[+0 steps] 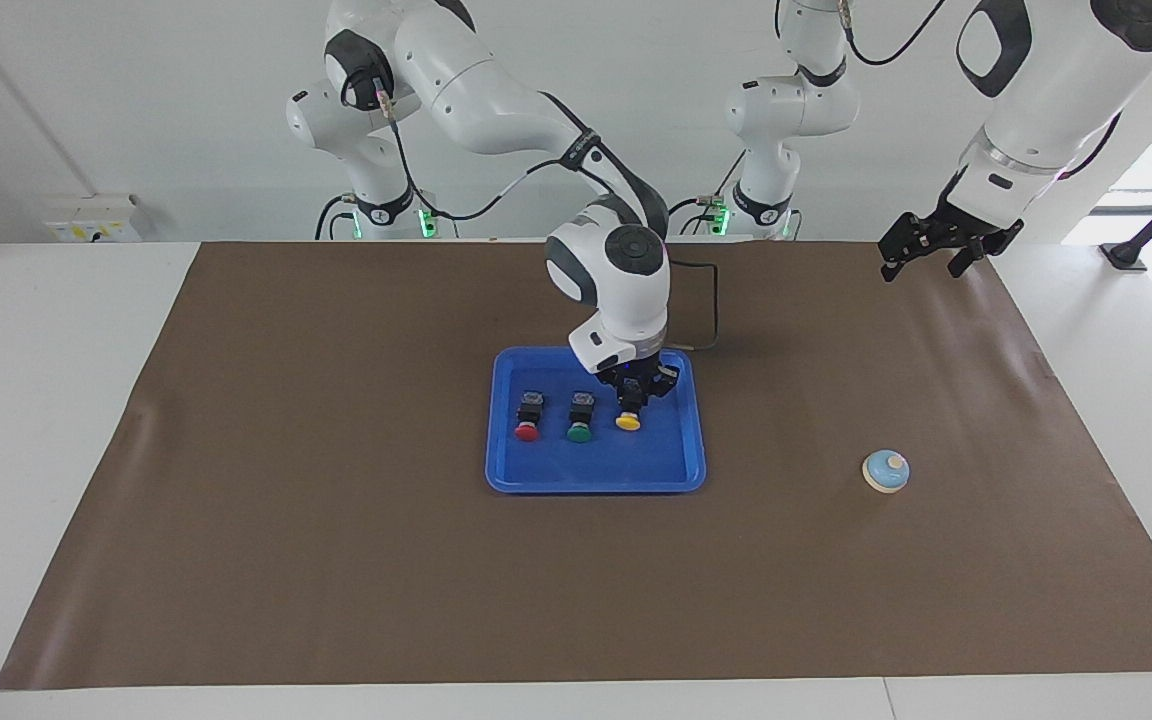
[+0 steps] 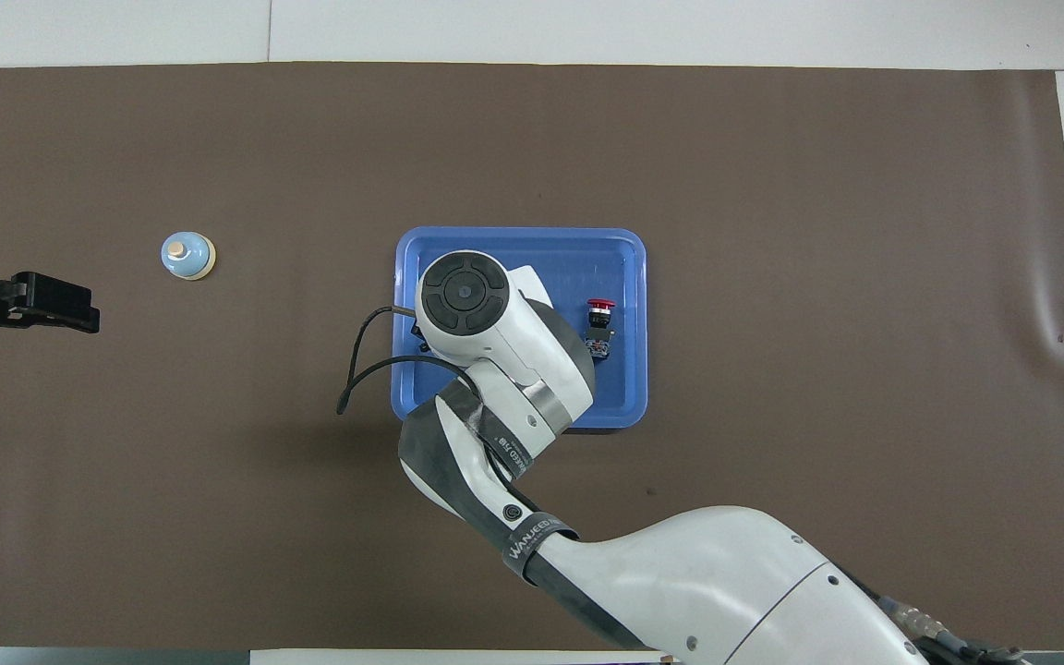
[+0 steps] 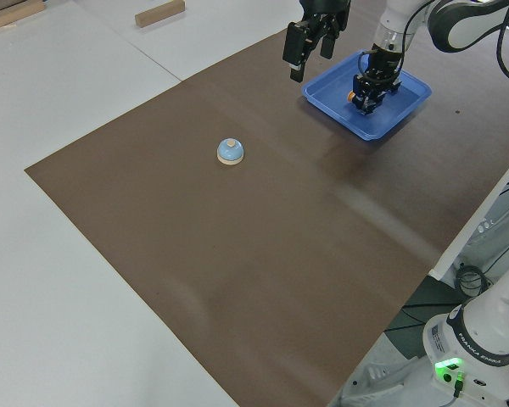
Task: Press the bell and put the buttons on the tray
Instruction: 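Place the yellow button in the tray beside the green one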
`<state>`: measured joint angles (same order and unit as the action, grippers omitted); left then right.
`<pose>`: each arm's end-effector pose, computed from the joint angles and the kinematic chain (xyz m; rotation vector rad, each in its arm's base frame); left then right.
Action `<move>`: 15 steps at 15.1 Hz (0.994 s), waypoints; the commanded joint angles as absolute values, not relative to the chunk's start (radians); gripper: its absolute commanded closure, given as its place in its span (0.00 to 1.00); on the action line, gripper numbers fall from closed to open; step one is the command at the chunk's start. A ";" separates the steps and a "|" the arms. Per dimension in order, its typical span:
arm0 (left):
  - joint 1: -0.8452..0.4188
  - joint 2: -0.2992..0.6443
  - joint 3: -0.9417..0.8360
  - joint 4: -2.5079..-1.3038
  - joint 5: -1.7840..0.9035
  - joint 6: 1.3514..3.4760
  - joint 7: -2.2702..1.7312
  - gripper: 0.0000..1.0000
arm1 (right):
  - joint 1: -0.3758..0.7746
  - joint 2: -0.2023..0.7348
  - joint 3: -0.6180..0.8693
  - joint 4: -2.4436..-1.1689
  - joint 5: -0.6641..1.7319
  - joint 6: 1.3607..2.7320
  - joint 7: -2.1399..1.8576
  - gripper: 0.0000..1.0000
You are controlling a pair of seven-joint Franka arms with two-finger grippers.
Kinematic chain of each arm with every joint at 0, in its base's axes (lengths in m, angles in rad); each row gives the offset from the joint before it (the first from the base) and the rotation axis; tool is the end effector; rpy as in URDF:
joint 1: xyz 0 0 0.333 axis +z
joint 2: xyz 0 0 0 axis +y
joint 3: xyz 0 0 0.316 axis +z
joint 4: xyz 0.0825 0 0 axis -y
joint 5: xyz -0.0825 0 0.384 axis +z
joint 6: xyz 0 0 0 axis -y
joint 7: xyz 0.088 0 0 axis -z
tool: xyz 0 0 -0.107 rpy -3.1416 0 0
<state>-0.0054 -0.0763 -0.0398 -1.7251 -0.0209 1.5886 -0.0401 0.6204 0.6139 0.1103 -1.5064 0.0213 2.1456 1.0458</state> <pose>0.5282 -0.0268 0.5946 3.1249 -0.0061 -0.0953 0.5372 0.4654 0.3110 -3.0213 0.5300 0.0690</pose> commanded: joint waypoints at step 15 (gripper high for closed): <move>-0.002 -0.089 -0.040 -1.727 -0.028 1.582 -0.040 0.00 | 0.237 0.338 0.104 -1.508 0.031 1.832 0.650 0.00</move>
